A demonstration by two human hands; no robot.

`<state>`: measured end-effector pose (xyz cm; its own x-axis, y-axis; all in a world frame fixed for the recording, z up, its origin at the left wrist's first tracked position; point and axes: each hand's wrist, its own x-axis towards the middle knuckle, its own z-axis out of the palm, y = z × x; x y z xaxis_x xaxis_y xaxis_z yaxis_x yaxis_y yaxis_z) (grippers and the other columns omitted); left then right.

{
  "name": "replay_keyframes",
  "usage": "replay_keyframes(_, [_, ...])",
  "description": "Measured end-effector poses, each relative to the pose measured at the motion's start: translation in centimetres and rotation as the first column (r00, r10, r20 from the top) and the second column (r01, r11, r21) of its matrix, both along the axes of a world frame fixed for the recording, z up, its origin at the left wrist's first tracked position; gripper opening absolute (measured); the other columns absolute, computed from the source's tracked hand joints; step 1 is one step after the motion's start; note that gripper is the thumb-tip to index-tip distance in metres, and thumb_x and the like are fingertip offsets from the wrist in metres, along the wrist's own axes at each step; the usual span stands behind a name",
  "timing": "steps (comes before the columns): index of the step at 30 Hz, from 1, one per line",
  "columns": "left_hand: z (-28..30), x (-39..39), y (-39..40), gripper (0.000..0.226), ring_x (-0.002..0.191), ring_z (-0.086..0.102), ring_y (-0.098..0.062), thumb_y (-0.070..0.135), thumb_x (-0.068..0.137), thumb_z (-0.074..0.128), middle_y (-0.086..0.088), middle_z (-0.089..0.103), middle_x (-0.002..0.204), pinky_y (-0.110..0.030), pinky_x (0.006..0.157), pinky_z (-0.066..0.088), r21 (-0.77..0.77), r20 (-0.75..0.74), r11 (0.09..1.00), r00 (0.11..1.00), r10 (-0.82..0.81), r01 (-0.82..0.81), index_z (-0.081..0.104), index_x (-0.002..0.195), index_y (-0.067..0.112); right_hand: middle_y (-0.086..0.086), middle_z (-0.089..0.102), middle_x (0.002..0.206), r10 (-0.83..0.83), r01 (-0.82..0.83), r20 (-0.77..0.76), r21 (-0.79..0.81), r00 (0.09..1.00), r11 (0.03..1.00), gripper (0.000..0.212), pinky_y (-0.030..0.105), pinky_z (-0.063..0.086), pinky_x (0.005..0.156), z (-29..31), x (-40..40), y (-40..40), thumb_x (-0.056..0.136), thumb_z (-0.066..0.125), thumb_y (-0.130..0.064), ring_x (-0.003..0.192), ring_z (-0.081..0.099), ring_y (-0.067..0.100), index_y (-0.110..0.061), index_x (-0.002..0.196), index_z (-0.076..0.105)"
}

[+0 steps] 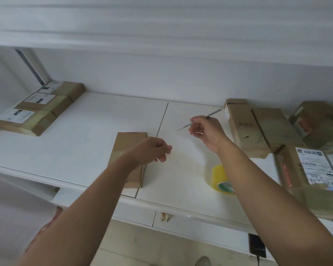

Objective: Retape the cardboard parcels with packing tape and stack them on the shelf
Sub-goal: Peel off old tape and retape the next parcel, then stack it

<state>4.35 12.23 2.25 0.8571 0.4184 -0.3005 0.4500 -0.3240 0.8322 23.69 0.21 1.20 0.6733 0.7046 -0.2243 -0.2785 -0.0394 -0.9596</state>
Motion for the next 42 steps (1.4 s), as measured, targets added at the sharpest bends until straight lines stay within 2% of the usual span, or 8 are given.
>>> replay_keyframes(6, [-2.0,-0.4,0.1,0.028,0.068,0.060,-0.014,0.025,0.102,0.054,-0.001,0.068,0.068,-0.025,0.065,0.046,0.047,-0.066,0.996,0.995,0.074,-0.071,0.069,0.084,0.009,0.005,0.062,0.057,0.103,-0.078,-0.173,0.145,0.980,0.986,0.023,0.025,0.049,0.060,0.7,0.5,-1.3,0.095,0.045,-0.005,0.055,0.059,0.015,-0.008,0.081,0.064])
replay_keyframes(9, [-2.5,-0.3,0.1,0.029,0.066,0.061,-0.012,0.028,0.102,0.054,0.002,0.068,0.067,-0.027,0.068,0.045,0.080,-0.056,0.993,0.994,0.094,-0.089,0.069,0.082,0.012,0.006,0.060,0.057,0.204,-0.174,-0.169,0.176,0.964,0.969,0.025,0.025,0.049,0.057,1.3,-0.1,-1.7,0.096,0.046,-0.006,0.054,0.057,0.017,-0.008,0.077,0.062])
replay_keyframes(14, [-3.3,-0.4,0.1,0.027,0.061,0.056,-0.010,0.029,0.101,0.055,0.005,0.063,0.062,-0.026,0.064,0.043,0.108,0.013,0.981,0.987,0.159,-0.160,0.067,0.081,0.016,0.008,0.057,0.054,0.306,-0.304,-0.069,0.039,0.950,0.952,0.023,0.027,0.044,0.056,0.3,-1.0,-2.3,0.097,0.046,-0.005,0.050,0.054,0.019,-0.008,0.077,0.057])
replay_keyframes(19, [-4.2,-0.1,-0.5,0.025,0.058,0.054,-0.008,0.027,0.101,0.056,0.008,0.061,0.058,-0.027,0.065,0.044,0.133,0.046,0.976,0.985,0.166,-0.171,0.068,0.082,0.017,0.013,0.062,0.062,0.375,-0.373,0.006,-0.086,0.927,0.924,0.022,0.028,0.051,0.061,-0.2,-0.9,-3.5,0.099,0.046,-0.007,0.059,0.059,0.022,-0.009,0.081,0.058])
replay_keyframes(22, [-4.4,0.3,-1.0,0.025,0.056,0.054,-0.008,0.027,0.101,0.056,0.009,0.061,0.057,-0.028,0.065,0.044,0.144,0.055,0.972,0.982,0.181,-0.187,0.066,0.078,0.021,0.019,0.065,0.068,0.370,-0.370,-0.017,-0.095,0.929,0.924,0.021,0.033,0.055,0.064,-0.4,-0.5,-4.2,0.100,0.045,-0.008,0.064,0.063,0.028,-0.008,0.084,0.058])
replay_keyframes(26, [-4.6,0.8,-1.7,0.029,0.056,0.054,-0.010,0.029,0.100,0.056,0.008,0.061,0.057,-0.027,0.062,0.043,0.156,0.059,0.964,0.976,0.210,-0.217,0.065,0.073,0.024,0.024,0.069,0.080,0.381,-0.379,-0.011,-0.133,0.925,0.916,0.024,0.042,0.059,0.078,-0.7,0.1,-5.1,0.101,0.043,-0.010,0.073,0.070,0.038,-0.003,0.091,0.063])
replay_keyframes(34, [-4.5,1.2,-2.2,0.030,0.059,0.054,-0.010,0.029,0.101,0.054,0.006,0.061,0.061,-0.026,0.061,0.040,0.190,0.028,0.955,0.974,0.226,-0.228,0.063,0.073,0.023,0.023,0.072,0.086,0.404,-0.376,0.092,-0.225,0.910,0.899,0.025,0.048,0.053,0.094,-0.9,0.0,-5.3,0.102,0.042,-0.012,0.084,0.071,0.045,-0.003,0.093,0.063])
replay_keyframes(42, [-4.7,1.4,-1.9,0.030,0.060,0.056,-0.011,0.029,0.101,0.054,0.004,0.061,0.061,-0.026,0.062,0.043,0.234,0.011,0.946,0.974,0.228,-0.225,0.063,0.073,0.024,0.022,0.073,0.084,0.426,-0.377,0.171,-0.258,0.889,0.890,0.022,0.043,0.055,0.093,-0.9,-0.4,-4.9,0.100,0.043,-0.010,0.083,0.072,0.043,-0.001,0.093,0.062])
